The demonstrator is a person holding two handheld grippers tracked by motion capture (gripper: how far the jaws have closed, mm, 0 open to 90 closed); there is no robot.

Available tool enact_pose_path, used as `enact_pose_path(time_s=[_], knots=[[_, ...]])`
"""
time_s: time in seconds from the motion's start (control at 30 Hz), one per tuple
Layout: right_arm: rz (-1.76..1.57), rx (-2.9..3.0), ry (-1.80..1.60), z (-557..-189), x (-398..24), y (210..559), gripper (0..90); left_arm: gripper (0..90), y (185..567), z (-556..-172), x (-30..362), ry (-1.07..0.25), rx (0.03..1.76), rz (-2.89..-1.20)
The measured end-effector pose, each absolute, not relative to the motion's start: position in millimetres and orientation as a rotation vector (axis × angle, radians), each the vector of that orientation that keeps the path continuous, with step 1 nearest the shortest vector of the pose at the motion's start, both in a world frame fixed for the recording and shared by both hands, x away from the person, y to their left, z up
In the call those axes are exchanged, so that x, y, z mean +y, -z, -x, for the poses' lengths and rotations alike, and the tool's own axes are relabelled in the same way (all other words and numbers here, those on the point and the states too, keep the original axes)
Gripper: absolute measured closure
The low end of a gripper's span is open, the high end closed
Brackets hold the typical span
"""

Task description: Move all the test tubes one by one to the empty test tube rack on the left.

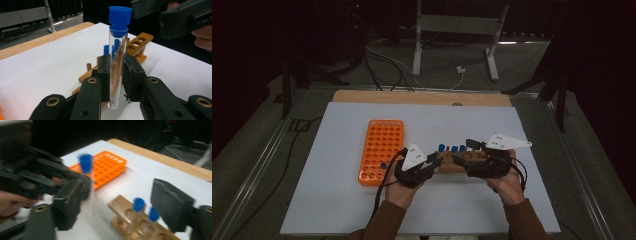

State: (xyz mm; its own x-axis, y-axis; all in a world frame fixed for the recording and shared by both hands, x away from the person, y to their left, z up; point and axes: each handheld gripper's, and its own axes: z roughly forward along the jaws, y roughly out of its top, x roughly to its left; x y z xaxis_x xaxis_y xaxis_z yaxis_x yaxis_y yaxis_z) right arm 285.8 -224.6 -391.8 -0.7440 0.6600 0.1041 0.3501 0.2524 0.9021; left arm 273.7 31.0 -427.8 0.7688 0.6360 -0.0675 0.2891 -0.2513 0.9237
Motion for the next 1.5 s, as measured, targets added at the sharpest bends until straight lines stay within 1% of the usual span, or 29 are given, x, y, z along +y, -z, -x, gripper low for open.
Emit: enact_pose_path(time_s=[0.1, 0.17, 0.3, 0.5, 1.2, 1.5], knots=[[-0.958, 2.207, -1.471, -286, -230, 395, 15.4, 78.3, 426, -273, 38, -0.390, 0.719, -1.835], [-0.982, 2.186, -1.457, -287, -234, 397, 13.8, 78.3, 425, -274, 43, -0.389, 0.723, -1.826], [-1.007, 2.164, -1.430, -287, -240, 400, 4.3, 78.3, 422, -275, 54, -0.406, 0.741, -1.819], [-1.029, 2.135, -1.411, -287, -248, 404, 0.2, 78.3, 420, -280, 71, -0.435, 0.787, -1.810], [-1.060, 2.095, -1.403, -285, -267, 412, 0.0, 78.2, 418, -287, 131, -0.537, 0.870, -1.758], [-1.089, 2.071, -1.424, -284, -276, 414, 0.0, 78.2, 420, -281, 156, -0.565, 0.907, -1.727]])
